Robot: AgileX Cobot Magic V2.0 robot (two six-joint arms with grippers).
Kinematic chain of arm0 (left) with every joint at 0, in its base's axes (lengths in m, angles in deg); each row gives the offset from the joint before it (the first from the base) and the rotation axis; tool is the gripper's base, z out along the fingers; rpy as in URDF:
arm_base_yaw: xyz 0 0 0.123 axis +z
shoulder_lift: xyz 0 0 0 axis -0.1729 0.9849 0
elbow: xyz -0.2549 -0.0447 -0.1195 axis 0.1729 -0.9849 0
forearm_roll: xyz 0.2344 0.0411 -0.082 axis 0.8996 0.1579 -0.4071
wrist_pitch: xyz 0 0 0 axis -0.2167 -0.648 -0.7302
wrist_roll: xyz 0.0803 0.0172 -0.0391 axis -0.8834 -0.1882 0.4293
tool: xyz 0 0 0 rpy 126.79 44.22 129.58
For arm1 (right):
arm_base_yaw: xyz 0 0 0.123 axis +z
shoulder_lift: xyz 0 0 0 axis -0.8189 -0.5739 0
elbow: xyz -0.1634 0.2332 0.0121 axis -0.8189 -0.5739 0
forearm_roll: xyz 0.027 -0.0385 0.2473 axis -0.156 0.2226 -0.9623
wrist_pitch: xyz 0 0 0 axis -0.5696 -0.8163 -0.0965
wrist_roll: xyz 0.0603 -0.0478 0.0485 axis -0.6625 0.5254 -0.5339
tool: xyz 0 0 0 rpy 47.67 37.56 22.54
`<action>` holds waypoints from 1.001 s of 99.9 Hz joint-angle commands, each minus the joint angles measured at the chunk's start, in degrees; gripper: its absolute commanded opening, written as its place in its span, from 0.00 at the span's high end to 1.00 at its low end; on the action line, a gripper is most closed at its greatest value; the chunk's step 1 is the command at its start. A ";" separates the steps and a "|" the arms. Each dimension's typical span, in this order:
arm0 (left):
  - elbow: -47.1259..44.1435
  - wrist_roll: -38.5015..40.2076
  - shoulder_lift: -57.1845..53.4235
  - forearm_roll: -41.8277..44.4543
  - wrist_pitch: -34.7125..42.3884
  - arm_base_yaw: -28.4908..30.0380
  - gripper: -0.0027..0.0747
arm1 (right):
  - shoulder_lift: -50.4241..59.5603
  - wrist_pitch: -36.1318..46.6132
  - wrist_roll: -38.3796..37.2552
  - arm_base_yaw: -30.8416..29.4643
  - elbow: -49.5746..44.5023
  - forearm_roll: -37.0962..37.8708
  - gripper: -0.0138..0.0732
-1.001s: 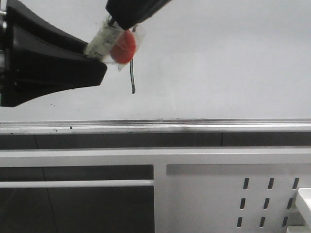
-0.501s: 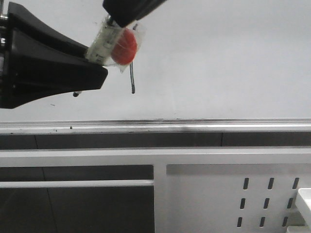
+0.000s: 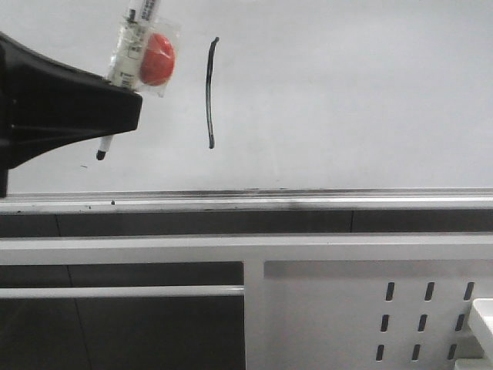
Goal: Write number 1 on whiteboard
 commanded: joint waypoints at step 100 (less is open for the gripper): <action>-8.68 -7.28 22.20 -35.30 44.59 -0.27 0.99 | 8.85 35.17 -8.47 -3.13 -23.81 -0.07 0.92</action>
